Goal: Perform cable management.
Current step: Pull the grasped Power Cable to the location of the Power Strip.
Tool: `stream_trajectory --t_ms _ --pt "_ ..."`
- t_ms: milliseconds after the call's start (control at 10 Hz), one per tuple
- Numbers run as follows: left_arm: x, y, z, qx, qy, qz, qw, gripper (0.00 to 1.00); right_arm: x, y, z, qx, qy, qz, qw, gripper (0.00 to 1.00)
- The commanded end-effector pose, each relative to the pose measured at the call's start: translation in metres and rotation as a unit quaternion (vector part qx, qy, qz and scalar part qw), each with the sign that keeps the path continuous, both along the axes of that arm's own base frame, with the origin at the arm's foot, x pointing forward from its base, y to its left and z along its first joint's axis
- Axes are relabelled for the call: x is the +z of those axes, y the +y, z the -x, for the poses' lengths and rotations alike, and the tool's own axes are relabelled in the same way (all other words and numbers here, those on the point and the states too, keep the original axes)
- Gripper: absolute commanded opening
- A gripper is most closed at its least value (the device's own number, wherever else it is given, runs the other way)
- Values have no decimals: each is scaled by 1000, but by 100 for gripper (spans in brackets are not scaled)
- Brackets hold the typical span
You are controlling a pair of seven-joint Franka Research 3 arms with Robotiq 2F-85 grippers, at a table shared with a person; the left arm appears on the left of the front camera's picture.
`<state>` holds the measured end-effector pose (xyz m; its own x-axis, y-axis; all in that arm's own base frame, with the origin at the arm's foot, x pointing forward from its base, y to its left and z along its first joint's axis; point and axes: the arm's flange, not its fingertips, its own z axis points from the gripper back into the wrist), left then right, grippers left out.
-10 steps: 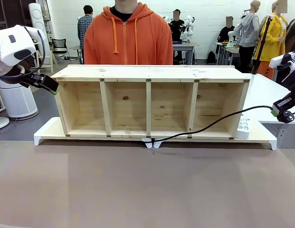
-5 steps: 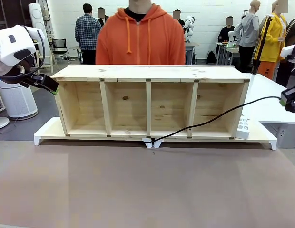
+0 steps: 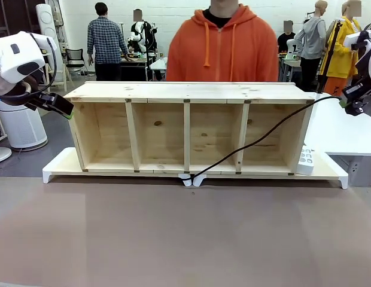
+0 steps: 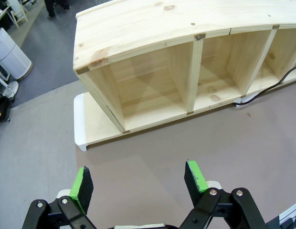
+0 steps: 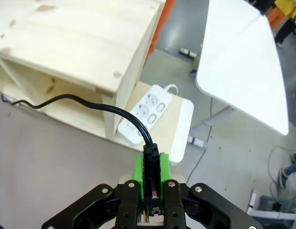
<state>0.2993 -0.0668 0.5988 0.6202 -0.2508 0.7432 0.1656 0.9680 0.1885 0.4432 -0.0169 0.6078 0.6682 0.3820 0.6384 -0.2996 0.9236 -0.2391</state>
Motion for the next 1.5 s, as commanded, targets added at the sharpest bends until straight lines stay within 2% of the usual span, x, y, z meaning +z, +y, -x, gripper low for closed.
stream_trajectory --t_ms 0,600,1000,1400 --pt "0 0 -1 0 -2 0 1000 100 0 -11 -23 4 -17 -12 1000 16" --pt "0 0 -1 0 -2 0 1000 100 -14 -21 -62 -23 15 -32 999 16" --pt "0 0 -1 0 -2 0 1000 100 -16 -21 -69 -21 24 -38 999 16" --pt "0 0 -1 0 -2 0 1000 100 -17 -21 -78 -43 37 -47 997 16"
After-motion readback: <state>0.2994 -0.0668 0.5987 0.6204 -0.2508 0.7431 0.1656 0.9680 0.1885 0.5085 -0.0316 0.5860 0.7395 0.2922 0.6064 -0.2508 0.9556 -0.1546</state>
